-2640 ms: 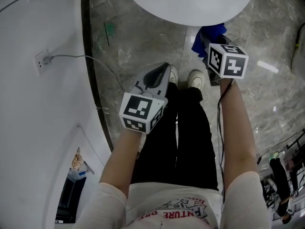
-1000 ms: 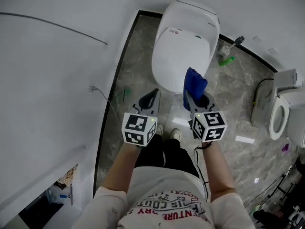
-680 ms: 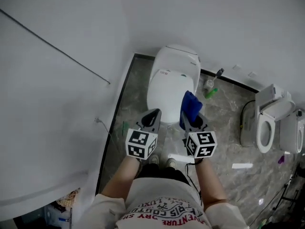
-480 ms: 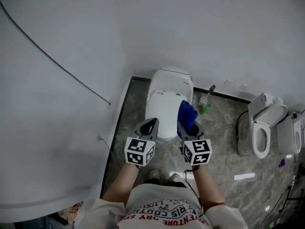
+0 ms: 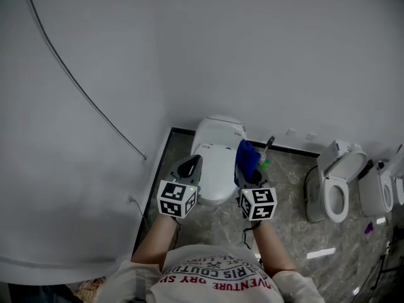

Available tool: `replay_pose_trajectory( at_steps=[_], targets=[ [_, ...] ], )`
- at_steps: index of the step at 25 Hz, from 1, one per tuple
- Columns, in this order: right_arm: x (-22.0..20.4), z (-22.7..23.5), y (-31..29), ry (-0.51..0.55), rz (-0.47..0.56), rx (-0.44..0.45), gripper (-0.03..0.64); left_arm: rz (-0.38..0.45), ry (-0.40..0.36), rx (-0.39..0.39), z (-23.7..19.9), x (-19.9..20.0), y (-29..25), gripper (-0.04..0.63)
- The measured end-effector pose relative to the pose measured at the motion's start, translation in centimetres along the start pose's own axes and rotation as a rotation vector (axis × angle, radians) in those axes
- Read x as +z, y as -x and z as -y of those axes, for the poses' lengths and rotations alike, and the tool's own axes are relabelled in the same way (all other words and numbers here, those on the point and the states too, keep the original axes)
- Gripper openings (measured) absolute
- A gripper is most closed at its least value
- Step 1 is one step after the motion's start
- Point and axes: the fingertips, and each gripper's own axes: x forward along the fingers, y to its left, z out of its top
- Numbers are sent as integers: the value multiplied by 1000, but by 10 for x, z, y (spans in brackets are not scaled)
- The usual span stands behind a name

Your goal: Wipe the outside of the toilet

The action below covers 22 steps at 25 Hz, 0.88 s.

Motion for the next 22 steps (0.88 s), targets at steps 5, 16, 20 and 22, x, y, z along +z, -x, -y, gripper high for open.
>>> replay_pose_trajectory(
  at_steps=[5, 16, 20, 22],
  targets=[
    [7, 3, 11, 9, 36, -25, 75, 63, -27, 1, 4, 16, 10, 8],
    [21, 28, 3, 16, 13, -7, 75, 51, -44, 6, 10, 41, -8, 8],
    [12, 29, 4, 30, -4, -9, 75, 38, -40, 17, 12, 34, -7, 6],
    [11, 31, 2, 23, -10, -3, 75, 27, -45, 27, 10, 33, -10, 6]
  ],
)
